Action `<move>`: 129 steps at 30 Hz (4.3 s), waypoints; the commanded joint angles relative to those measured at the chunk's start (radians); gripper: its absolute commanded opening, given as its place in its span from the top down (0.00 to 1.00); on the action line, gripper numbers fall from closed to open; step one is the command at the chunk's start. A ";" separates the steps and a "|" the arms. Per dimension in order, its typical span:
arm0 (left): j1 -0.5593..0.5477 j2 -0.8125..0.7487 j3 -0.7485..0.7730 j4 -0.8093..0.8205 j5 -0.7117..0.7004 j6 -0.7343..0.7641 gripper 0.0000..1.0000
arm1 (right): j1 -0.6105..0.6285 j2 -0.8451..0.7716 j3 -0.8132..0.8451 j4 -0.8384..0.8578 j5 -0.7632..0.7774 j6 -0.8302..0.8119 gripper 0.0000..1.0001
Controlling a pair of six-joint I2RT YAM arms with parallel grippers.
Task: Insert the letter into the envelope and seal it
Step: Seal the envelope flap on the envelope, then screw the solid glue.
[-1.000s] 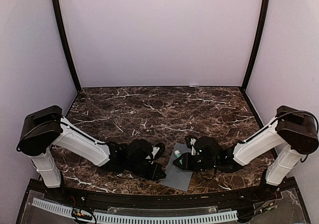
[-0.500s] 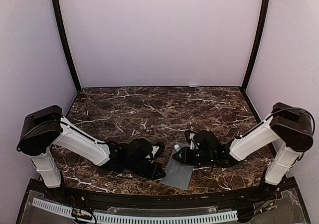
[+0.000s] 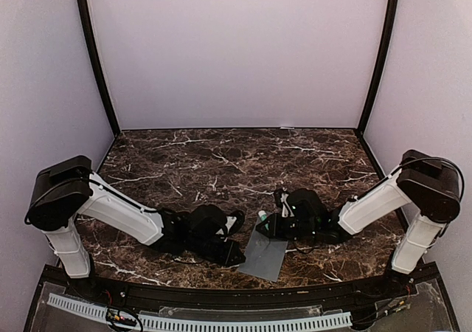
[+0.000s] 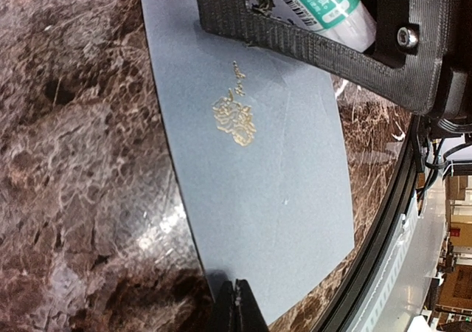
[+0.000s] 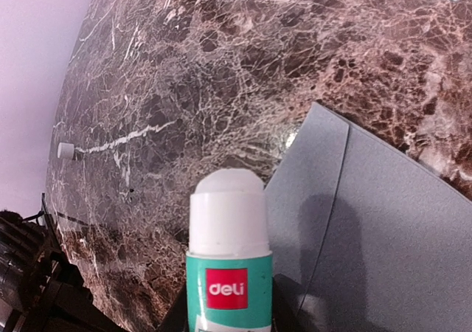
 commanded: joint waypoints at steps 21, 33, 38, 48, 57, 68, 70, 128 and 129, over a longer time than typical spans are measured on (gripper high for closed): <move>0.002 -0.626 0.143 -0.207 -0.232 0.021 0.32 | 0.000 -0.759 0.010 -0.211 -0.052 -0.252 1.00; -0.002 -0.558 0.237 0.059 0.096 0.097 0.23 | 0.161 -0.729 0.098 -0.006 -0.095 -0.323 1.00; -0.004 -0.549 0.237 0.105 0.085 0.101 0.21 | 0.189 -0.680 0.135 0.021 -0.113 -0.327 1.00; -0.004 -0.534 0.256 0.073 0.015 0.111 0.20 | 0.201 -0.629 0.173 0.028 -0.166 -0.315 1.00; -0.003 -0.534 0.260 0.072 -0.026 0.111 0.19 | 0.210 -0.592 0.193 0.029 -0.194 -0.312 1.00; -0.002 -0.528 0.258 0.090 -0.009 0.098 0.27 | 0.225 -0.564 0.206 0.031 -0.192 -0.307 1.00; -0.003 -0.527 0.257 0.091 -0.005 0.091 0.31 | 0.225 -0.563 0.206 0.030 -0.187 -0.307 1.00; 0.126 -0.586 0.201 0.029 0.085 -0.021 1.00 | 0.190 -0.689 0.124 -0.184 -0.241 -0.285 0.43; 0.129 -0.586 0.202 0.030 0.096 -0.013 1.00 | 0.187 -0.684 0.123 -0.182 -0.246 -0.281 0.44</move>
